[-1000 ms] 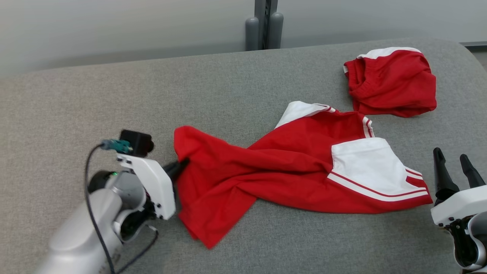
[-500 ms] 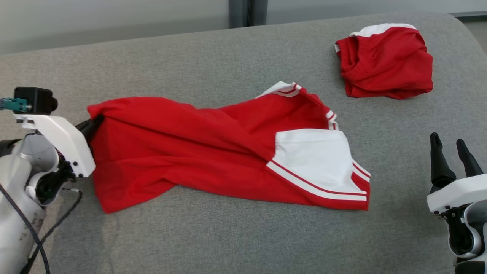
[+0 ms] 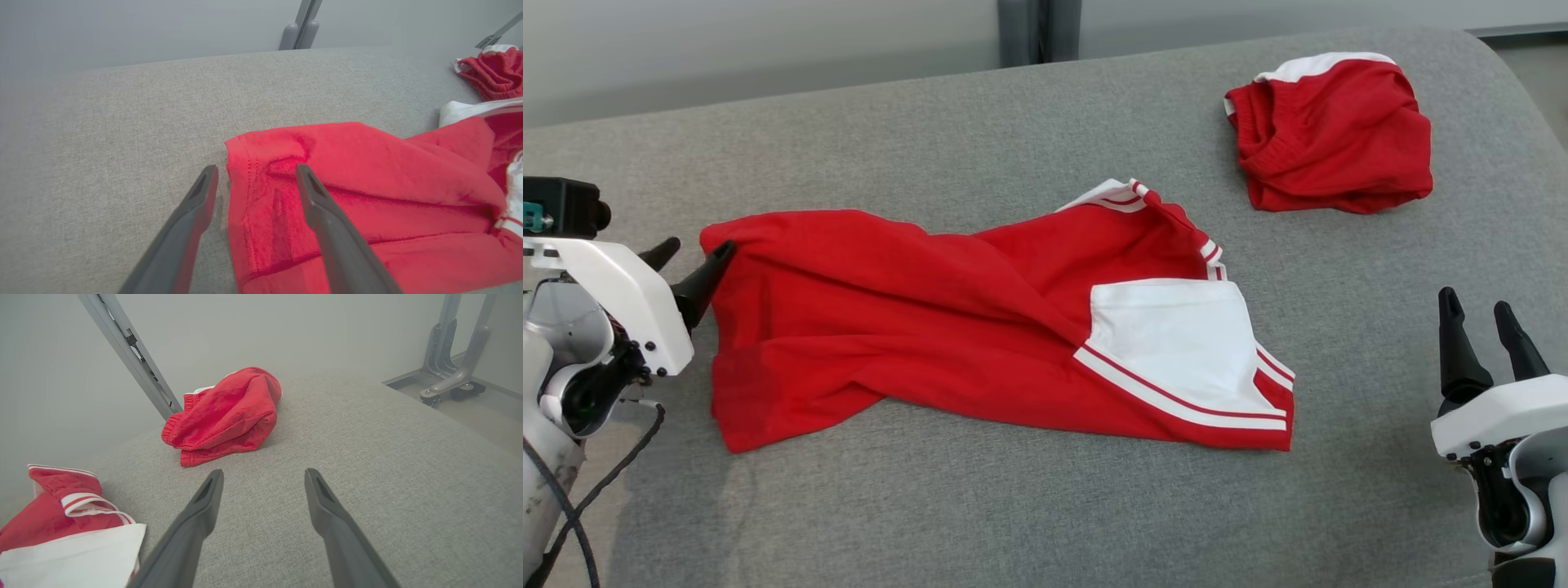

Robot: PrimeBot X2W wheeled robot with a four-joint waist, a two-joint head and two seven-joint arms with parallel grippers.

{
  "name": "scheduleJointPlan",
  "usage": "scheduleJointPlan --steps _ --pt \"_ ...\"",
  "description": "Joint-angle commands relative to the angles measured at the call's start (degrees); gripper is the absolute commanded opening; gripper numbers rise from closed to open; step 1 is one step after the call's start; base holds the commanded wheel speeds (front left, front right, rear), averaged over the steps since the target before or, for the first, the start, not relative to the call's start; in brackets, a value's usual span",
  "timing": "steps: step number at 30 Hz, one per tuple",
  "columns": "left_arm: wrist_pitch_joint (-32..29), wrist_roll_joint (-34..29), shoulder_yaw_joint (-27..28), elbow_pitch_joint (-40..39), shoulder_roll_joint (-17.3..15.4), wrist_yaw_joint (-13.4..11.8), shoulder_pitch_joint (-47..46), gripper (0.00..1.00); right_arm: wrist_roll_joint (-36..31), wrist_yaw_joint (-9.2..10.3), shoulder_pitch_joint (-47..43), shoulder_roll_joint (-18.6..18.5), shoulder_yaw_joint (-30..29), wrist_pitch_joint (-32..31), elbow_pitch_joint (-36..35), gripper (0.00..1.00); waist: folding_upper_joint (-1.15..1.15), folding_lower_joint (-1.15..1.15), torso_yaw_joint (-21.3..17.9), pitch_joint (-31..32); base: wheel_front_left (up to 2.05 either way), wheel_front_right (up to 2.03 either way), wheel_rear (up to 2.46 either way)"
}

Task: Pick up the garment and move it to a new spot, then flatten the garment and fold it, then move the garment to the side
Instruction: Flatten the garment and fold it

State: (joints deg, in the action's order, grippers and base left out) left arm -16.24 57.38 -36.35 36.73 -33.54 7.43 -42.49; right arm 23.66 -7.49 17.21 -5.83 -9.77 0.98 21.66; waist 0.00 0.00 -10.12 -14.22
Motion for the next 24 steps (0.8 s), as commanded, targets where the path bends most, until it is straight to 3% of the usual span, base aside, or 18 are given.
scheduleJointPlan --steps 1,7,12,16,17,21,22,24 --pt "1.15 -0.37 -0.05 -1.19 -1.03 0.10 0.86 1.00 -0.31 -0.02 -0.37 -0.31 0.16 0.33 0.32 1.00 0.00 0.00 0.69 0.73 0.00 0.00 0.00" --pt "5.54 -1.59 0.20 -8.63 -4.26 -0.03 3.81 1.00 -0.09 -0.02 -1.42 -0.47 0.46 0.54 0.29 1.00 0.00 0.00 3.05 2.60 0.00 0.00 0.00" --pt "8.07 -2.69 -0.34 -16.04 -5.57 -2.96 9.15 1.00 0.05 -0.02 -2.27 -0.42 0.75 0.43 0.03 1.00 0.00 0.00 4.75 3.61 0.00 0.00 0.00" --pt "11.61 -3.39 -0.11 -21.56 -5.20 -6.98 14.54 1.00 0.26 -0.02 -2.64 -0.10 1.14 0.71 -0.41 1.00 0.00 0.00 5.24 4.27 0.00 0.00 0.00" --pt "11.61 -3.39 -0.11 -21.56 -5.20 -6.98 14.54 1.00 0.26 -0.02 -2.64 -0.10 1.14 0.71 -0.41 1.00 0.00 0.00 5.24 4.27 0.00 0.00 0.00" --pt "18.16 -5.78 0.86 -26.35 -3.82 -13.32 19.80 1.00 0.64 -0.02 -3.46 0.28 1.78 1.43 -0.97 1.00 0.00 0.00 5.60 4.86 0.00 0.00 0.00" --pt "21.96 -6.92 1.67 -28.15 -2.73 -16.84 22.55 1.00 0.90 -0.02 -3.88 0.49 2.14 1.74 -1.08 1.00 0.00 0.00 5.72 5.16 0.00 0.00 0.00" --pt "23.42 -7.07 1.84 -28.81 -2.11 -18.22 24.01 1.00 0.98 -0.02 -3.88 0.62 2.23 1.92 -1.15 1.00 0.00 0.00 5.74 5.28 0.00 0.00 0.00"
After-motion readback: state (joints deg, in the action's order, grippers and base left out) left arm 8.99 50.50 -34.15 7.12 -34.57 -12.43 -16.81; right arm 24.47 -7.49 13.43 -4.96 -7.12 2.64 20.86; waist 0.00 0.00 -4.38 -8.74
